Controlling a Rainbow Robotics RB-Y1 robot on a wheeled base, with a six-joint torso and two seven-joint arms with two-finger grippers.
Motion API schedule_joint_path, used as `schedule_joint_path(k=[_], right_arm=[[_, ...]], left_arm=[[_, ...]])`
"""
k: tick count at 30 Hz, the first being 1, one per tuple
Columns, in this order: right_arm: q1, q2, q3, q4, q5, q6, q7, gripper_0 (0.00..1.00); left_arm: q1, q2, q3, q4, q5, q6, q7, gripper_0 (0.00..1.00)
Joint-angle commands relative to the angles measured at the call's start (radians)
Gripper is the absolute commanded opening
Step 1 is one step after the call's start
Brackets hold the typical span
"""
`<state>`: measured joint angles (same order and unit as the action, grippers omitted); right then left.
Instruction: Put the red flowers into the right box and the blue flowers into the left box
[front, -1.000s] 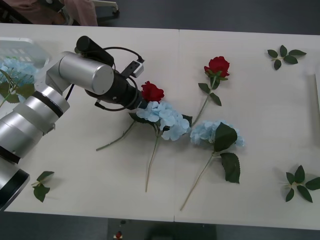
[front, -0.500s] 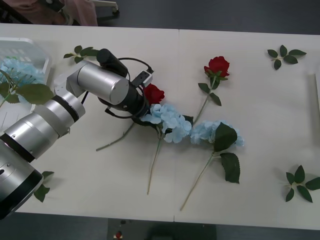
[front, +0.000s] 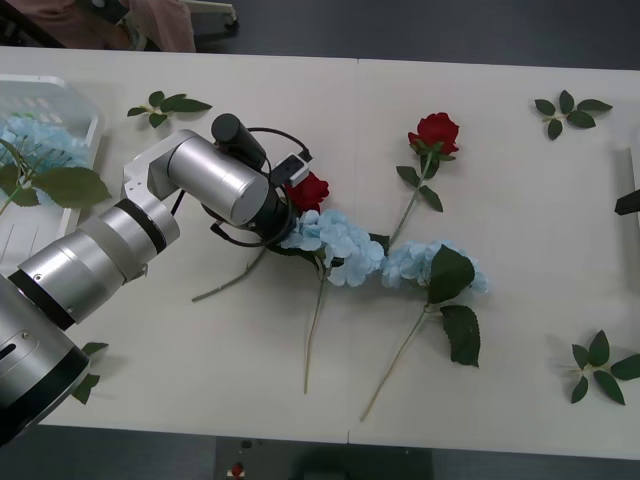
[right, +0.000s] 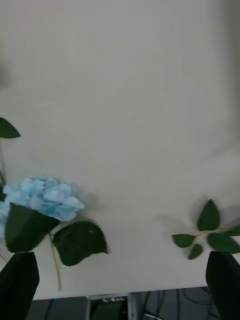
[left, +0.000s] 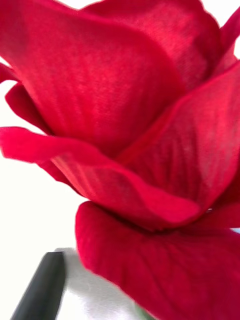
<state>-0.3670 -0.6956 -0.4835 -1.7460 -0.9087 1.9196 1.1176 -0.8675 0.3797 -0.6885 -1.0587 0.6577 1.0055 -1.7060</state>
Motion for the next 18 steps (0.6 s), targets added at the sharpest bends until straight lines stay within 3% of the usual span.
schedule_joint_path(k=[1,2,4,18], right_arm=[[-0.023,0.097,0.039,-0.132,0.066,0.000,-0.116,0.97],[-0.023,0.123,0.051,-0.153,0.086,0.000,-0.139,0.97],[-0.023,0.156,0.077,-0.176,0.114,0.000,-0.168,0.98],[-0.023,0.268,0.373,-0.263,0.203,0.000,-0.453,0.97]], left_arm=[[-0.041,-0.012,0.007,-0.007,-0.006,-0.002,-0.009,0.14],[-0.041,-0.012,0.009,-0.009,-0.007,-0.002,-0.011,0.04],[-0.041,-0.012,0.007,-0.009,-0.009,-0.002,-0.009,0.00],[-0.042,0.011,0.029,-0.053,0.002,-0.008,-0.006,0.00]])
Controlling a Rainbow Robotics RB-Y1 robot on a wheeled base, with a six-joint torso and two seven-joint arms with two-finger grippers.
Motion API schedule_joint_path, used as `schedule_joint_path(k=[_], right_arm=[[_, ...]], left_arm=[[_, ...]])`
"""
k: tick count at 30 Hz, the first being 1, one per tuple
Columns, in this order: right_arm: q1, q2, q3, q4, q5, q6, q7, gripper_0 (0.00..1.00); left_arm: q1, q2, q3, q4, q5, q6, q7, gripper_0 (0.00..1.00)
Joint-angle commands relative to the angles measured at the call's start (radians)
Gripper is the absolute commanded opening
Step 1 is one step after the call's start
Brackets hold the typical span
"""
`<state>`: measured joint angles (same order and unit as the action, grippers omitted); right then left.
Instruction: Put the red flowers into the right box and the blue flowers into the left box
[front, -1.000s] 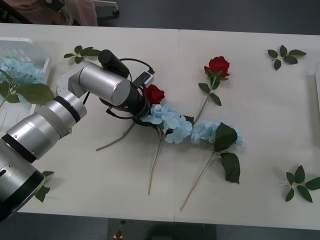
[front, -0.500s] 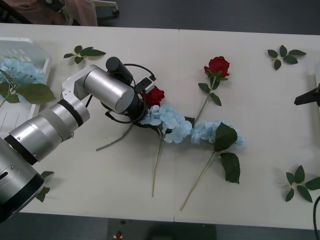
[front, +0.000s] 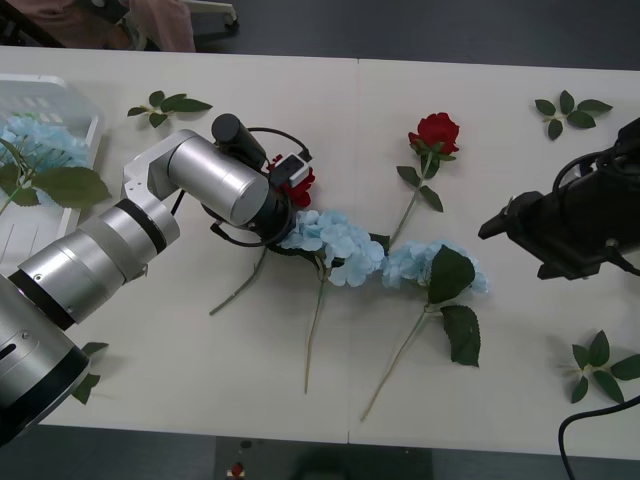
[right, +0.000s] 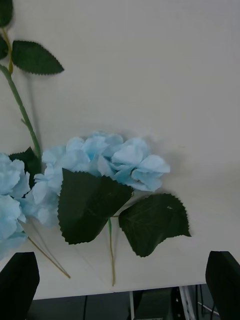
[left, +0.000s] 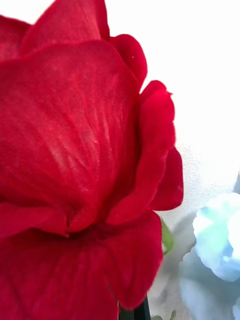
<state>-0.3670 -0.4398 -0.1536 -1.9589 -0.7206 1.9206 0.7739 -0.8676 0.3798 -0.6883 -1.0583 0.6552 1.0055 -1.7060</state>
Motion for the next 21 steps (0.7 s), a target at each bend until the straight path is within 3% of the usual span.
schedule_joint_path(k=[1,8,13,16,21], right_arm=[[-0.023,0.018,0.074,-0.057,0.020,-0.001,-0.134,0.97],[-0.023,0.030,0.190,-0.061,0.043,-0.003,-0.183,0.97],[-0.018,0.030,0.246,-0.063,0.058,-0.031,-0.188,0.97],[-0.018,0.030,0.233,-0.077,0.050,-0.031,-0.176,0.97],[-0.018,0.030,0.140,-0.089,0.000,-0.005,0.018,0.98]], left_arm=[[-0.044,0.037,0.055,-0.094,0.044,-0.005,0.000,0.00],[-0.045,0.215,0.202,-0.322,0.403,0.058,0.022,0.00],[-0.045,0.298,0.342,-0.417,0.781,0.084,0.058,0.00],[-0.061,0.289,0.388,-0.453,0.839,0.074,0.143,0.00],[-0.143,0.209,0.395,-0.483,0.744,0.007,0.376,0.00]])
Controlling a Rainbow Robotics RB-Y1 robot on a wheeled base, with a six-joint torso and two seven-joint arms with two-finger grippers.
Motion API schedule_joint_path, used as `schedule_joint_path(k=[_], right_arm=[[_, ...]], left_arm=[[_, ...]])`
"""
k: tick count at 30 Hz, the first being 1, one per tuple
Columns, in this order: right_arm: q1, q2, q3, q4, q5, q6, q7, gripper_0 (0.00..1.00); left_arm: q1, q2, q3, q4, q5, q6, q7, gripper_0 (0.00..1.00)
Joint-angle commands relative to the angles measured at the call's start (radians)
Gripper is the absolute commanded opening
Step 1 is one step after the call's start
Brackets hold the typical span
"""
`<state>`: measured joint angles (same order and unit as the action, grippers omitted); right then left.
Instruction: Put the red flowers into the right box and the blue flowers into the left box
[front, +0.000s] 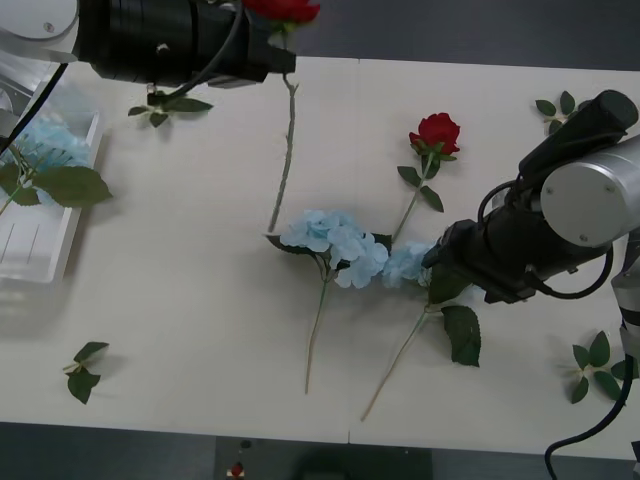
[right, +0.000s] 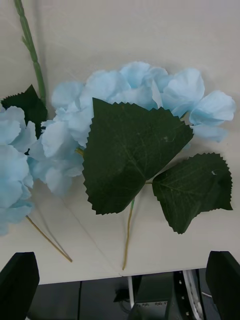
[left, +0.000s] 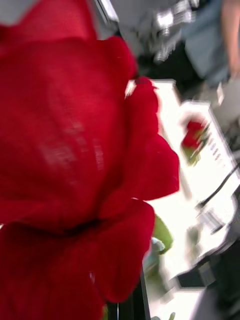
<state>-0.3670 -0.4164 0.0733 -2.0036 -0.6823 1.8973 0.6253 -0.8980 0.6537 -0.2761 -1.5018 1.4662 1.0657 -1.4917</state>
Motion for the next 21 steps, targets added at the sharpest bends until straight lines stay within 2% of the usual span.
schedule_joint_path(k=[1,6,9,13,17,21], right_arm=[[-0.018,0.007,-0.121,-0.044,-0.062,0.023,0.221,0.97],[-0.018,0.007,-0.271,-0.044,-0.203,0.023,0.447,0.97],[-0.018,0.004,-0.343,-0.043,-0.275,0.023,0.576,0.97],[-0.018,-0.004,-0.406,-0.034,-0.362,0.023,0.715,0.97],[-0.020,-0.018,-0.472,-0.006,-0.461,0.023,0.861,0.97],[-0.020,-0.030,-0.511,0.028,-0.549,0.023,0.987,0.97]], left_arm=[[-0.131,-0.091,-0.015,-0.038,-0.107,-0.073,0.211,0.00],[-0.182,-0.198,-0.017,-0.037,-0.296,-0.130,0.360,0.00],[-0.191,-0.240,-0.017,-0.035,-0.374,-0.136,0.376,0.00],[-0.191,-0.289,-0.035,-0.035,-0.438,-0.138,0.363,0.00],[-0.191,-0.313,-0.115,-0.035,-0.501,-0.214,0.358,0.00],[-0.191,-0.330,-0.143,-0.035,-0.529,-0.236,0.358,0.00]])
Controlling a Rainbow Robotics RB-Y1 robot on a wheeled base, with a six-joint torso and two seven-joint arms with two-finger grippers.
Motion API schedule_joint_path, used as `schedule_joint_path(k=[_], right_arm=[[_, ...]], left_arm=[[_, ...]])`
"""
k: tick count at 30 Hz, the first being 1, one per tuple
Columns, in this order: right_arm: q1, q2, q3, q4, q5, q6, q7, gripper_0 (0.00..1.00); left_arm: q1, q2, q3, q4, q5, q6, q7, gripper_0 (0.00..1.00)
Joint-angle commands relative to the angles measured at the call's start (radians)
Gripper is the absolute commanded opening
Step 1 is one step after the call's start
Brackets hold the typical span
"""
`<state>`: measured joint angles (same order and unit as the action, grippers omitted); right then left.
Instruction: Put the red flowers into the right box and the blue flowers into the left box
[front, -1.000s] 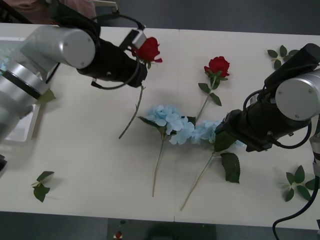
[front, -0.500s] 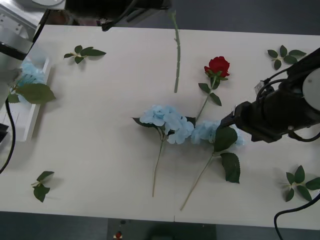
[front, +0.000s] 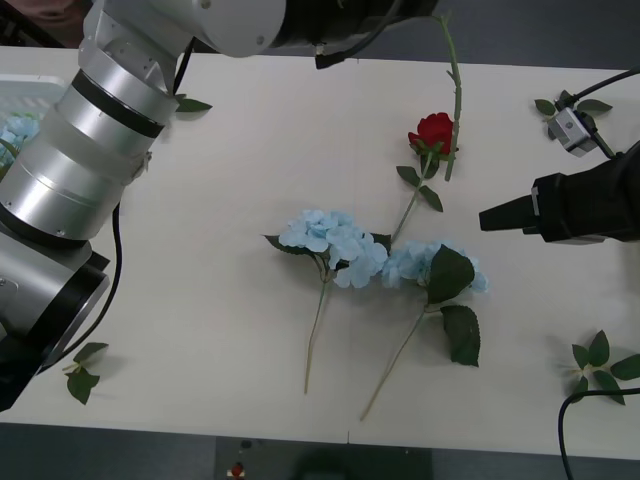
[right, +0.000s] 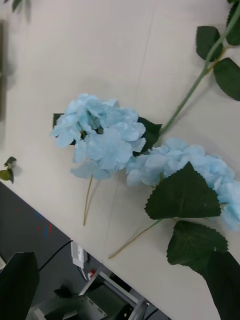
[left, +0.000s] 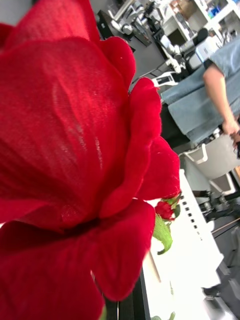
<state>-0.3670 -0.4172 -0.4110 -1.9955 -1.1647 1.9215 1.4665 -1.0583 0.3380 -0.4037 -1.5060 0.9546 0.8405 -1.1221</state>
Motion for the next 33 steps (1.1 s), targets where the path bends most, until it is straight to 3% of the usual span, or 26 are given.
schedule_joint_path(k=[1,12,33], right_arm=[[-0.020,-0.032,-0.031,0.026,-0.081,-0.002,0.163,0.98],[-0.079,-0.054,-0.020,0.162,-0.273,-0.088,0.252,0.97],[-0.185,-0.032,0.020,0.241,-0.302,-0.294,0.244,0.97]], left_arm=[[-0.032,-0.017,-0.015,-0.031,-0.020,-0.012,-0.012,0.00],[-0.031,-0.093,-0.015,0.009,-0.086,-0.077,0.011,0.00],[-0.031,-0.119,-0.015,0.050,-0.100,-0.124,0.018,0.00]])
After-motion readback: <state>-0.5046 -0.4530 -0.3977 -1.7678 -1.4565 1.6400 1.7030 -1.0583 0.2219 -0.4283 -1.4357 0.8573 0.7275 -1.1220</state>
